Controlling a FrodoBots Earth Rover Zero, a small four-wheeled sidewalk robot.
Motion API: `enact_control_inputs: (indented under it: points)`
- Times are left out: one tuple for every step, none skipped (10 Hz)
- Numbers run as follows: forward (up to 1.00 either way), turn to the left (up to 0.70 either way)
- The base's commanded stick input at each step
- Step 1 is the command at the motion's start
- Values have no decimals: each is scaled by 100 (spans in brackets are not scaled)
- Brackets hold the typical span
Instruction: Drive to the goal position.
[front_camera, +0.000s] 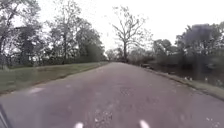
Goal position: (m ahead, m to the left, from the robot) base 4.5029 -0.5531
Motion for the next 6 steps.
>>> enact_control_inputs:
  points:
    - [70, 0]
    - [70, 0]
    - [70, 0]
    - [70, 0]
    - [70, 0]
    - [70, 0]
